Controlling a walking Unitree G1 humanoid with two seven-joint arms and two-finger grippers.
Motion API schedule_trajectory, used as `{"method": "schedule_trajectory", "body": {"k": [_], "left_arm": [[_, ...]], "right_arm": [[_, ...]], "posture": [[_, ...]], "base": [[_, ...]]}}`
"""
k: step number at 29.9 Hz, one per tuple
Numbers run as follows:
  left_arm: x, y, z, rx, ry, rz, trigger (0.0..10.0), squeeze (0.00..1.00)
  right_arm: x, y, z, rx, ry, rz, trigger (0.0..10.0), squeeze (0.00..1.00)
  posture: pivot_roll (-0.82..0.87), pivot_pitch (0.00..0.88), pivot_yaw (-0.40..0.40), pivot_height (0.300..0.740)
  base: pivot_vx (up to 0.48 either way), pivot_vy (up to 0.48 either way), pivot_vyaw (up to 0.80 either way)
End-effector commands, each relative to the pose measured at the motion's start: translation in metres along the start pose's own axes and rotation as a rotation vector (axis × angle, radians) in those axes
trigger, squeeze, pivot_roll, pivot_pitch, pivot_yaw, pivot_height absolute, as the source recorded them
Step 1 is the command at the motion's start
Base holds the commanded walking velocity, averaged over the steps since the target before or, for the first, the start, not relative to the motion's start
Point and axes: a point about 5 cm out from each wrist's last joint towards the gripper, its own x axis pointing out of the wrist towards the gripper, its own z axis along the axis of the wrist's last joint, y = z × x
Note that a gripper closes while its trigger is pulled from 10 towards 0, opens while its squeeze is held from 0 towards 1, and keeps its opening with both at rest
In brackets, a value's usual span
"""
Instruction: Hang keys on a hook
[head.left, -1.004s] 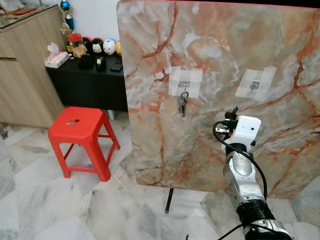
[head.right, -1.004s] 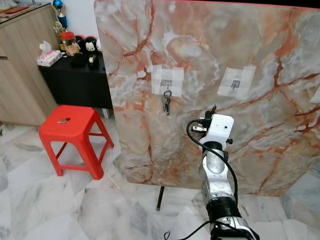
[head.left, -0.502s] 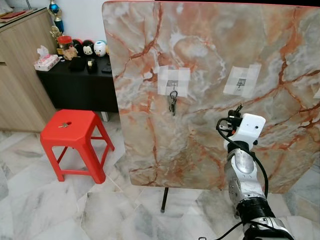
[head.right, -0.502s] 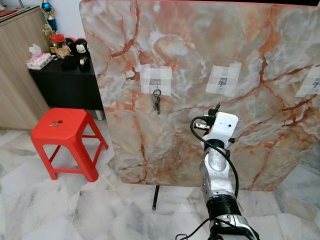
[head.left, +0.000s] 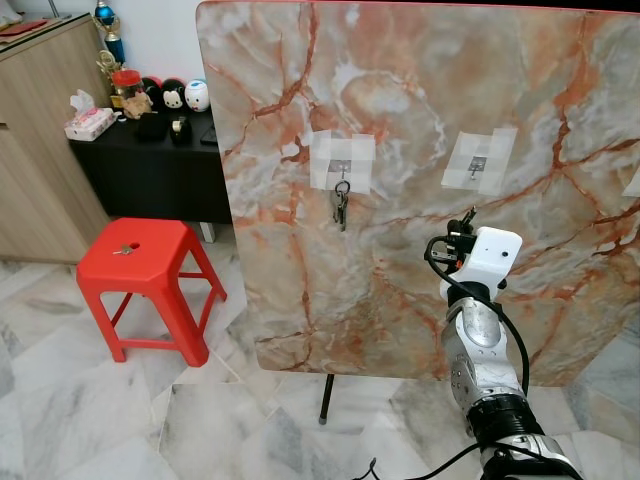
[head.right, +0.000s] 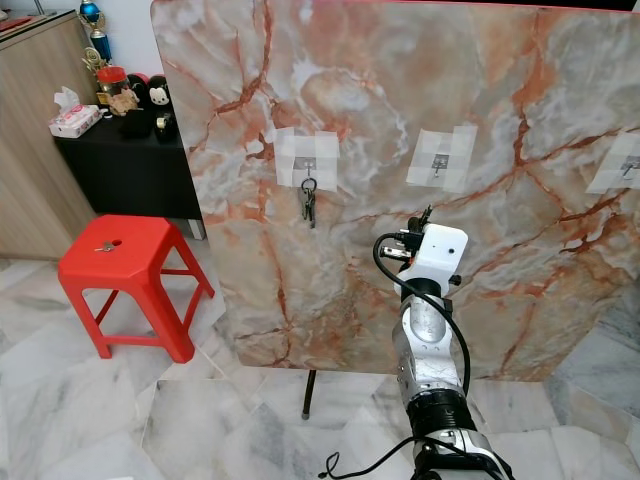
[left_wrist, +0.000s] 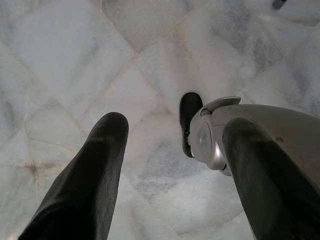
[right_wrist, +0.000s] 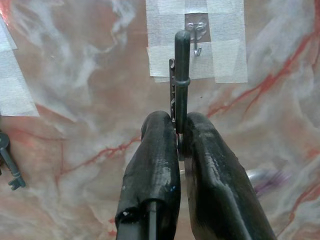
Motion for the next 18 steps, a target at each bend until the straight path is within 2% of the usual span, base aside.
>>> {"method": "schedule_trajectory", "body": {"k": [1, 18], "left_arm": [[-0.0004, 0.0005, -0.0011, 0.028, 0.001, 0.004, 10.0, 0.0], [-0.0004, 0.0005, -0.0011, 0.028, 0.001, 0.004, 10.0, 0.0]], "right_arm": [[0.0041, 0.0029, 0.0061, 0.008, -0.019, 0.005, 10.0, 0.0], [0.0041, 0.0029, 0.0061, 0.008, -0.019, 0.005, 10.0, 0.0]], "posture": [[-0.02, 0.0, -0.01, 0.74], [-0.02, 0.0, -0.01, 0.74]], "base": [[0.0, 0.0, 0.0], [0.0, 0.0, 0.0]]}}
